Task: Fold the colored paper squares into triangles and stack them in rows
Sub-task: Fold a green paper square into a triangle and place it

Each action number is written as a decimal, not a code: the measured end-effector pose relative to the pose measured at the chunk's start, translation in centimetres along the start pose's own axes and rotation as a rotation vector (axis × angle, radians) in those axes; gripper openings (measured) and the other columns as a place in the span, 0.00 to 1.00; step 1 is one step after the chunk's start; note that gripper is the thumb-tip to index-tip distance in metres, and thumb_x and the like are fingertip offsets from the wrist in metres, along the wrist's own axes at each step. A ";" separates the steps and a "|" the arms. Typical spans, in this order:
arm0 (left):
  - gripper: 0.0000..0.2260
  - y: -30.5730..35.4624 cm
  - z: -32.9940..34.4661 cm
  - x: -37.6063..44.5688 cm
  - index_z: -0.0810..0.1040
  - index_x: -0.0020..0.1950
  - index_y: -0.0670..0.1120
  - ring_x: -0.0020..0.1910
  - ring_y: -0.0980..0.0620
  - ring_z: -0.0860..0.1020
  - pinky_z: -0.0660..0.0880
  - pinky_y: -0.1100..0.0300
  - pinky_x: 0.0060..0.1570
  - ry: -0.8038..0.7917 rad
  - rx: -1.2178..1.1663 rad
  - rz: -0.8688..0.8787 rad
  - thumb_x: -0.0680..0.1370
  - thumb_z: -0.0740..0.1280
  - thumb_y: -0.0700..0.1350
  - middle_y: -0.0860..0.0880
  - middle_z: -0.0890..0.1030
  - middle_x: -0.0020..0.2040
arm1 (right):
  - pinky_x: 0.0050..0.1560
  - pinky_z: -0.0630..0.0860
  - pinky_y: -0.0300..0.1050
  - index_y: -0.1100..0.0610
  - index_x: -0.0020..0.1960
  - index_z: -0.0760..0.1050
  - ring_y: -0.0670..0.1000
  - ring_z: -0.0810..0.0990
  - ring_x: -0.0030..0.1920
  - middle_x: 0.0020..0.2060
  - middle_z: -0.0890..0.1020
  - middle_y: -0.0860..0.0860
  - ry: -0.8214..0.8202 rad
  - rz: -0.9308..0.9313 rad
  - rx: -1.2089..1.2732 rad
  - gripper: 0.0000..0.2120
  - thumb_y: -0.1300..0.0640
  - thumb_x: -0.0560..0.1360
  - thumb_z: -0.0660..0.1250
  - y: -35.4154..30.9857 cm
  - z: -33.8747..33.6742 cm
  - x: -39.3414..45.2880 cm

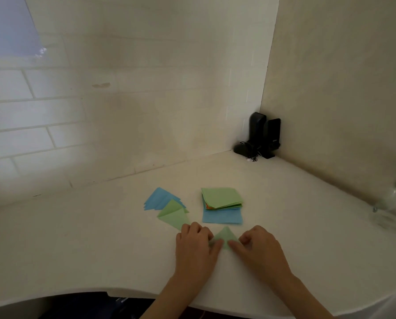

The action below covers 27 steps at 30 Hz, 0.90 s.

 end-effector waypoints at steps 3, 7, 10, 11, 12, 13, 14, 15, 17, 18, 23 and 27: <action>0.17 0.3 0.2 0.2 0.73 0.32 0.52 0.37 0.51 0.71 0.69 0.57 0.33 0.000 0.063 -0.012 0.68 0.58 0.64 0.54 0.73 0.35 | 0.48 0.71 0.41 0.45 0.38 0.73 0.42 0.73 0.41 0.40 0.72 0.42 0.020 0.011 -0.010 0.14 0.35 0.69 0.65 0.1 0.2 0.1; 0.13 -0.3 0.8 0.5 0.73 0.36 0.53 0.41 0.51 0.71 0.66 0.58 0.38 -0.048 0.001 -0.054 0.69 0.64 0.62 0.54 0.74 0.38 | 0.46 0.71 0.40 0.44 0.40 0.71 0.42 0.72 0.40 0.40 0.72 0.41 0.036 0.032 0.015 0.14 0.35 0.66 0.68 0.5 0.1 0.0; 0.11 -1.0 0.8 0.9 0.72 0.42 0.54 0.44 0.52 0.70 0.67 0.58 0.43 -0.107 -0.136 -0.091 0.70 0.70 0.57 0.56 0.75 0.41 | 0.44 0.71 0.40 0.45 0.41 0.71 0.42 0.73 0.41 0.41 0.74 0.42 0.012 0.038 0.090 0.14 0.38 0.65 0.71 0.8 0.0 0.2; 0.10 -1.1 0.6 1.0 0.71 0.42 0.54 0.43 0.53 0.70 0.68 0.57 0.44 -0.119 -0.179 -0.092 0.70 0.71 0.55 0.56 0.75 0.41 | 0.43 0.71 0.40 0.45 0.40 0.71 0.42 0.74 0.41 0.41 0.75 0.42 -0.008 0.037 0.114 0.14 0.40 0.64 0.72 0.9 -0.1 0.4; 0.10 -1.2 0.5 1.0 0.71 0.42 0.54 0.43 0.53 0.70 0.69 0.57 0.45 -0.129 -0.218 -0.090 0.70 0.71 0.53 0.56 0.75 0.40 | 0.42 0.71 0.40 0.45 0.40 0.71 0.42 0.74 0.41 0.40 0.76 0.43 -0.028 0.037 0.139 0.13 0.42 0.64 0.73 1.0 -0.1 0.5; 0.10 -1.4 0.4 1.1 0.71 0.42 0.54 0.42 0.53 0.70 0.69 0.57 0.45 -0.137 -0.251 -0.092 0.70 0.72 0.51 0.56 0.75 0.40 | 0.41 0.71 0.39 0.45 0.39 0.71 0.42 0.74 0.40 0.40 0.77 0.43 -0.043 0.036 0.167 0.12 0.44 0.64 0.74 1.2 -0.2 0.6; 0.10 -1.5 0.4 1.1 0.72 0.41 0.54 0.42 0.53 0.71 0.70 0.57 0.45 -0.147 -0.278 -0.096 0.69 0.73 0.49 0.55 0.75 0.39 | 0.40 0.71 0.38 0.46 0.39 0.72 0.41 0.74 0.39 0.39 0.77 0.44 -0.052 0.034 0.194 0.12 0.46 0.64 0.75 1.3 -0.3 0.6; 0.09 -1.7 0.4 1.1 0.73 0.41 0.53 0.42 0.53 0.71 0.70 0.58 0.45 -0.161 -0.307 -0.105 0.69 0.73 0.47 0.55 0.76 0.39 | 0.38 0.70 0.36 0.46 0.39 0.73 0.40 0.73 0.37 0.39 0.78 0.44 -0.056 0.026 0.215 0.11 0.48 0.64 0.75 1.3 -0.5 0.6; 0.08 -2.1 0.4 1.1 0.75 0.40 0.52 0.42 0.53 0.74 0.71 0.59 0.45 -0.184 -0.375 -0.124 0.68 0.73 0.44 0.55 0.77 0.38 | 0.36 0.67 0.30 0.48 0.40 0.74 0.38 0.72 0.34 0.38 0.78 0.43 -0.056 -0.009 0.241 0.10 0.51 0.65 0.76 1.3 -0.8 0.5; 0.09 -2.1 0.4 1.1 0.75 0.40 0.52 0.42 0.54 0.75 0.71 0.61 0.45 -0.192 -0.408 -0.132 0.68 0.73 0.42 0.55 0.77 0.38 | 0.36 0.66 0.28 0.50 0.40 0.75 0.36 0.73 0.34 0.37 0.78 0.43 -0.055 -0.028 0.253 0.10 0.53 0.66 0.76 1.2 -0.9 0.3; 0.09 -2.1 -0.5 1.1 0.79 0.39 0.49 0.39 0.60 0.76 0.68 0.75 0.39 -0.210 -0.463 -0.154 0.68 0.71 0.35 0.54 0.79 0.38 | 0.38 0.66 0.26 0.51 0.40 0.75 0.38 0.72 0.35 0.33 0.74 0.41 -0.039 -0.046 0.271 0.08 0.56 0.67 0.74 1.1 -1.3 -0.2; 0.09 -1.1 -0.6 0.8 0.80 0.45 0.46 0.43 0.54 0.74 0.70 0.64 0.44 -0.183 -0.306 -0.094 0.72 0.66 0.34 0.53 0.76 0.40 | 0.37 0.65 0.26 0.52 0.40 0.76 0.40 0.70 0.34 0.33 0.73 0.42 -0.025 -0.036 0.263 0.07 0.56 0.67 0.74 1.0 -1.3 -0.3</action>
Point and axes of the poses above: each hand's wrist, its own x-axis towards the middle knuckle, its own z-axis out of the palm, y = z × x, the point moved 6 cm from there along x, towards the middle knuckle
